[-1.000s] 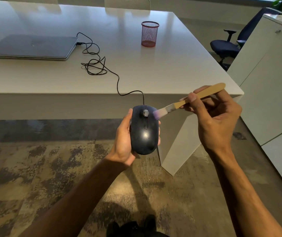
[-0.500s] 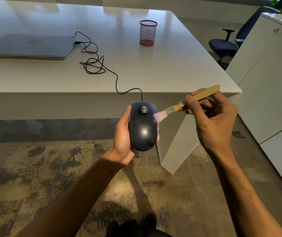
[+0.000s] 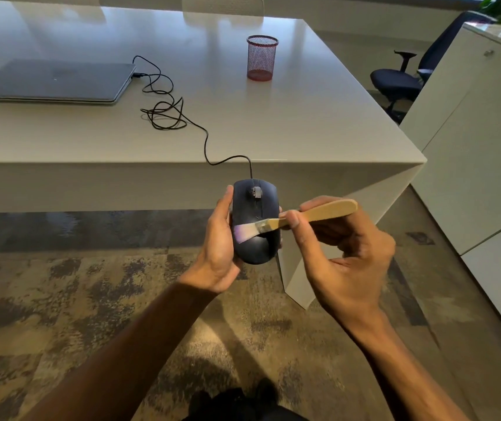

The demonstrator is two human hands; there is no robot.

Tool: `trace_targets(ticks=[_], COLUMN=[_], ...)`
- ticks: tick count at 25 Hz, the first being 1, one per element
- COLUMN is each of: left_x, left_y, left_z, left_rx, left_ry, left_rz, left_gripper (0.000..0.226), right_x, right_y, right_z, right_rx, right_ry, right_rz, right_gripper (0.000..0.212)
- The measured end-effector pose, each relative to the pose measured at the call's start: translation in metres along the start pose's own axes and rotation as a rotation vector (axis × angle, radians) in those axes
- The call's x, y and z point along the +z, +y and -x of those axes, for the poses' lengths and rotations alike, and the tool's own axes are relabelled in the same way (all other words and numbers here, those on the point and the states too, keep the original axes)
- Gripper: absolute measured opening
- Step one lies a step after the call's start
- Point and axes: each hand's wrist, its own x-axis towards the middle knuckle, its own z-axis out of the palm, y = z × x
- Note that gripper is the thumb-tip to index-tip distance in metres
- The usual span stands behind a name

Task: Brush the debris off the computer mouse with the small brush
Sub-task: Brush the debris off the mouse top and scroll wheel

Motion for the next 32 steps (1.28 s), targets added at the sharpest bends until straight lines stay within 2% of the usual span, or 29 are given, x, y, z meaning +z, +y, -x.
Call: trace_targets(ticks=[3,6,8,10,12,15,18,24,29,32], left_x=[-0.001,-0.003,-0.002,-0.001,-0.001,0.000,0.001,0.002,-0.001,-0.002], left_y=[0.000,-0.001,-0.002,-0.005,-0.006,-0.005,-0.007,-0.009,-0.007,-0.007], left_z=[-0.001,-0.003,-0.003,-0.003,-0.003,0.000,0.002,0.006,0.004,0.003], left_rx=[0.002,0.010,0.024,0.011,0.003,0.001,0.006,0.013,0.033,0.016], left_ry=[-0.045,-0.057,-0.035,-0.038,-0.033,-0.021,-0.044,-0.100,-0.119,-0.136], left_rz=[0.010,0.033,0.026,-0.003,-0.027,-0.012,0.028,0.011,0.023,0.025], left_gripper=[0.064,0.064,0.060,0.066,0.073,0.068,0.059,0.059,0.072,0.069], right_x=[-0.014,-0.019,-0.011,-0.002,0.003,0.004,0.004,0.008,0.014,0.017], right_y=[0.011,0.011,0.001,-0.007,-0.007,-0.001,0.006,0.024,0.017,0.020], right_z=[-0.007,-0.011,-0.007,-0.002,-0.001,-0.007,-0.021,-0.053,-0.053,-0.053], right_rx=[0.000,0.038,0.035,0.041,0.042,0.020,-0.006,0.025,0.127,0.092], right_ry=[0.108,0.179,0.145,0.087,0.034,-0.025,-0.041,-0.027,-0.042,-0.021], right_rz=[0.084,0.042,-0.014,-0.064,-0.062,-0.022,-0.006,0.046,-0.130,-0.009], right_gripper=[0.019,0.016,0.016,0.015,0.014,0.015,0.014,0.016,0.009,0.009])
